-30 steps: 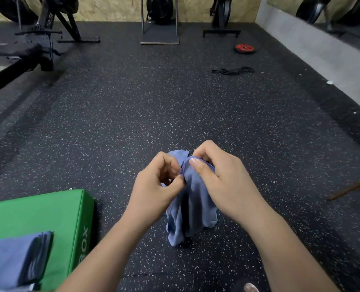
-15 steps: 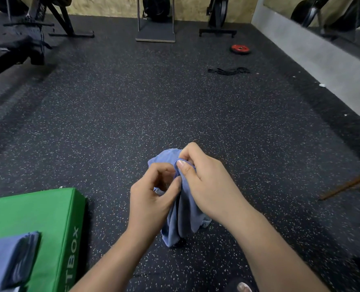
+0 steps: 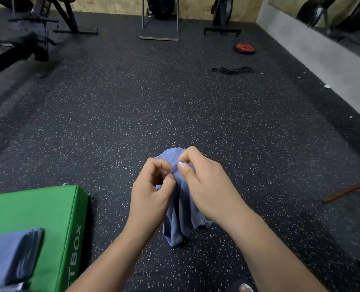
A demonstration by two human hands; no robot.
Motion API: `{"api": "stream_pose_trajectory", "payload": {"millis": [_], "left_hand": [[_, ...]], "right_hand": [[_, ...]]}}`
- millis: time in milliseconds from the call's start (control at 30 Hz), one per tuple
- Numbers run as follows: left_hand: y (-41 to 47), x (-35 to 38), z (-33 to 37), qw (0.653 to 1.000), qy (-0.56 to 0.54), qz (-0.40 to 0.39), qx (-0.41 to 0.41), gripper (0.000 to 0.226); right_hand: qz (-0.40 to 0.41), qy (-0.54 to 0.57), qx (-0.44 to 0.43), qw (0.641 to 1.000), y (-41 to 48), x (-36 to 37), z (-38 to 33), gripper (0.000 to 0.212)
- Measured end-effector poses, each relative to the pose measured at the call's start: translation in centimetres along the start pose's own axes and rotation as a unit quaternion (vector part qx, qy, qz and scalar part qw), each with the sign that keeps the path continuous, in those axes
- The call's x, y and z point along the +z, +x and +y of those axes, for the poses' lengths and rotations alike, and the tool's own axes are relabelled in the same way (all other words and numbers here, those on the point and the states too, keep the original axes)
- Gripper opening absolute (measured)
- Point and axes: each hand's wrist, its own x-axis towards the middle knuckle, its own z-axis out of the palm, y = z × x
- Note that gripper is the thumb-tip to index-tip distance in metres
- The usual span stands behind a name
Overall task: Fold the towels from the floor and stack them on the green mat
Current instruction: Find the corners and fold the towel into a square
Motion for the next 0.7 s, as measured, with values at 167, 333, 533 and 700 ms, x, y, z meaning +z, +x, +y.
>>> {"api": "stream_pose_trajectory", "payload": {"millis": [167,333,533,700], "left_hand": [[0.2,-0.7,1.0,0.998,0.026,-0.011,0.049,0.02],[-0.1,-0.8,1.2,0.998,0.027,-0.031,0.052,0.019],[0.2,-1.2,0.5,0.999,0.001,-0.05,0.012,0.016],[0.1,-1.3,-0.5,0.99,0.11,-0.084,-0.01,0.019]], "right_hand": [[0.016,0.026,0.027,0.999,0.1,-0.2,-0.6,0.015],[0.019,0.058,0.053,0.997,0.1,0.2,-1.1,0.015],[0.047,0.049,0.02,0.997,0.2,0.0,-0.9,0.017],[0.066,0.025,-0.014,0.997,0.4,-0.3,-0.9,0.014]]}}
